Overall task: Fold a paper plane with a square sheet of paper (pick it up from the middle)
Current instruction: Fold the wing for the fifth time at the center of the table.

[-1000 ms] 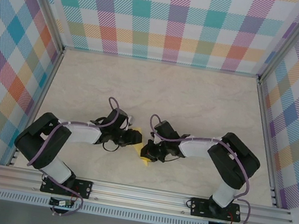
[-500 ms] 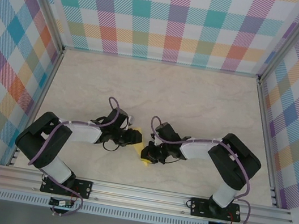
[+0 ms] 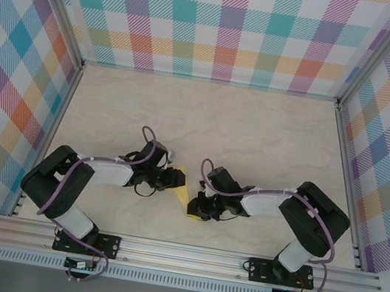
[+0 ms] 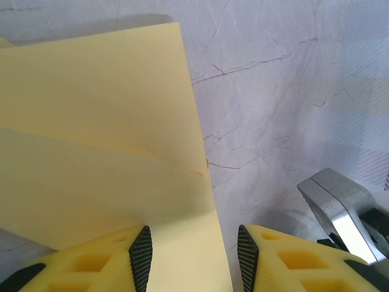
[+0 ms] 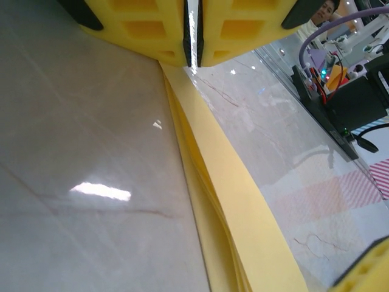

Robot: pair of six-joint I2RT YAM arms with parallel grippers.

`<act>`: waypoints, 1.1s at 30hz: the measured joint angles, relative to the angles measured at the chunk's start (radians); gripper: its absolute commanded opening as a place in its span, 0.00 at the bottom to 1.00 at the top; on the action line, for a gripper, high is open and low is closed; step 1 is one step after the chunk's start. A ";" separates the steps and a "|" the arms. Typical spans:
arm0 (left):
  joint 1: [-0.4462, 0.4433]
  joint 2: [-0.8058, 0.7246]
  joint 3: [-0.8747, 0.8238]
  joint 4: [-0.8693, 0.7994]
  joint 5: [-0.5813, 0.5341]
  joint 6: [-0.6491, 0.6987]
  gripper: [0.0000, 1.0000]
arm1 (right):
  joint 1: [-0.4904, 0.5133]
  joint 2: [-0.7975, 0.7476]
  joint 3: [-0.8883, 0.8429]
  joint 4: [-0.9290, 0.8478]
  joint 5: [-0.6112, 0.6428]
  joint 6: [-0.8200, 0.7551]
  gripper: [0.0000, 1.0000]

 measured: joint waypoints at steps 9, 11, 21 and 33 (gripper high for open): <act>0.000 0.000 0.005 -0.010 0.000 0.001 0.45 | 0.007 -0.096 0.004 -0.137 0.016 -0.037 0.16; 0.000 0.000 0.005 -0.011 0.000 0.002 0.45 | 0.007 -0.125 0.026 -0.157 0.024 -0.043 0.16; 0.000 0.000 0.007 -0.015 0.000 0.009 0.45 | 0.008 0.035 0.210 -0.119 0.078 -0.036 0.13; 0.042 0.016 0.019 -0.025 0.058 0.017 0.47 | 0.007 0.096 0.141 -0.063 0.093 -0.014 0.09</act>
